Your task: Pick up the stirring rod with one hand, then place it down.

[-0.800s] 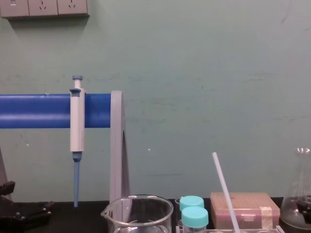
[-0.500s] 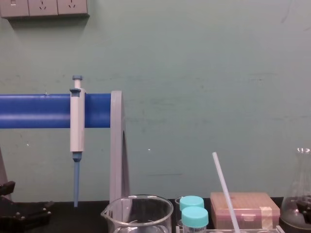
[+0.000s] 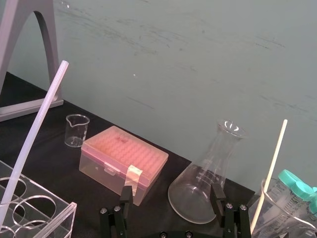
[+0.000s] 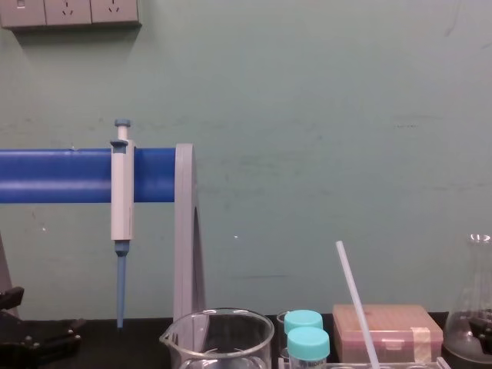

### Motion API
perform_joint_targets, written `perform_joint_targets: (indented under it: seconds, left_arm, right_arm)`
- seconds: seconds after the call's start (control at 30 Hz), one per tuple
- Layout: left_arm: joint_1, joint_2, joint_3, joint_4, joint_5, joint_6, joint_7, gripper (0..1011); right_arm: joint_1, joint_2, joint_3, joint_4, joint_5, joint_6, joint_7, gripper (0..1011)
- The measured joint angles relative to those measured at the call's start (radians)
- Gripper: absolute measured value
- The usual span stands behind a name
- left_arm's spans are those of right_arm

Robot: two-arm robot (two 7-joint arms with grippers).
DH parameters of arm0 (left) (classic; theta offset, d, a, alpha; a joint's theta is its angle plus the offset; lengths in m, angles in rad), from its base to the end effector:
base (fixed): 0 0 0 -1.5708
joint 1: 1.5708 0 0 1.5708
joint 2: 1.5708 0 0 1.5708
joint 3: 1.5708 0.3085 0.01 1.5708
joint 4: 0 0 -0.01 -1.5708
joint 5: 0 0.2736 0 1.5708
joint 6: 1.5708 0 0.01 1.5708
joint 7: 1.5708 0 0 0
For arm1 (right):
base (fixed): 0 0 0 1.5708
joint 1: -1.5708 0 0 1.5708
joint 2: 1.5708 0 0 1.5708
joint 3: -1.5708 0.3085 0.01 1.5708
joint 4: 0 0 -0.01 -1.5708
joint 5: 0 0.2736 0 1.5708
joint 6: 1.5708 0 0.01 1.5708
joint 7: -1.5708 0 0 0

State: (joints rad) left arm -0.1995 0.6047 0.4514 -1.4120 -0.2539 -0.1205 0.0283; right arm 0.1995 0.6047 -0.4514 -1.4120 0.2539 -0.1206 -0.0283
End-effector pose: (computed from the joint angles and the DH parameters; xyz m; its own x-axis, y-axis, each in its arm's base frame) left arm 0.3278 0.1025 -0.3105 0.2923 0.8803 0.3738 -0.9553 0.2873 0.0703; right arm 0.3278 -0.1025 -0.3105 0.2923 -0.8803 0.3737 0.9552 0.2873 -0.0702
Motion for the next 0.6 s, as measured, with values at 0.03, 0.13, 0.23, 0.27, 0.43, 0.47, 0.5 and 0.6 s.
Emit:
perform_joint_targets:
  seconds: [0.03,0.13,0.23,0.27,0.43,0.47,0.5,0.6]
  left_arm:
    - [0.0,0.0,0.0,0.0,0.0,0.0,0.0,1000]
    - [0.0,0.0,0.0,0.0,0.0,0.0,0.0,1000]
    - [0.0,0.0,0.0,0.0,0.0,0.0,0.0,1000]
    - [0.0,0.0,0.0,0.0,0.0,0.0,0.0,1000]
    - [0.0,0.0,0.0,0.0,0.0,0.0,0.0,1000]
    - [0.0,0.0,0.0,0.0,0.0,0.0,0.0,1000]
    - [0.0,0.0,0.0,0.0,0.0,0.0,0.0,1000]
    - [0.0,0.0,0.0,0.0,0.0,0.0,0.0,1000]
  right_arm:
    - [0.0,0.0,0.0,0.0,0.0,0.0,0.0,1003]
    - [0.0,0.0,0.0,0.0,0.0,0.0,0.0,1003]
    - [0.0,0.0,0.0,0.0,0.0,0.0,0.0,1003]
    - [0.0,0.0,0.0,0.0,0.0,0.0,0.0,1003]
    - [0.0,0.0,0.0,0.0,0.0,0.0,0.0,1003]
    - [0.0,0.0,0.0,0.0,0.0,0.0,0.0,1003]
    - [0.0,0.0,0.0,0.0,0.0,0.0,0.0,1003]
    - [0.0,0.0,0.0,0.0,0.0,0.0,0.0,1003]
